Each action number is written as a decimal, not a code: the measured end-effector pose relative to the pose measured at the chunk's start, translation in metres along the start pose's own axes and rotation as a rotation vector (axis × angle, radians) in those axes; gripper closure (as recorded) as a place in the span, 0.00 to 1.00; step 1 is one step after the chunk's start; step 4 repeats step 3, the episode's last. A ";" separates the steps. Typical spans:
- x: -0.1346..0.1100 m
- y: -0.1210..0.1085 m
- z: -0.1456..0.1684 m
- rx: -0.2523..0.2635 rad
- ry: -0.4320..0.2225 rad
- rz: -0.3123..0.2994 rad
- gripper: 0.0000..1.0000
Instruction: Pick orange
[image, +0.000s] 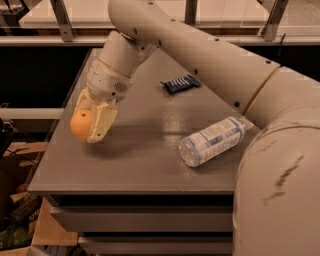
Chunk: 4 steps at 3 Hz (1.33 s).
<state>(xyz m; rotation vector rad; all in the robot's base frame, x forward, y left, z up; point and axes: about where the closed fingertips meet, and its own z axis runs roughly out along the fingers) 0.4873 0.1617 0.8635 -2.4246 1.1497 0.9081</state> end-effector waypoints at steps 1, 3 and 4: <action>-0.011 -0.014 -0.031 0.066 -0.006 -0.035 1.00; -0.016 -0.017 -0.035 0.064 -0.013 -0.048 1.00; -0.016 -0.017 -0.035 0.064 -0.013 -0.048 1.00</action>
Offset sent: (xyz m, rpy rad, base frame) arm 0.0245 -0.0082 0.0457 0.0650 -0.0697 -0.0186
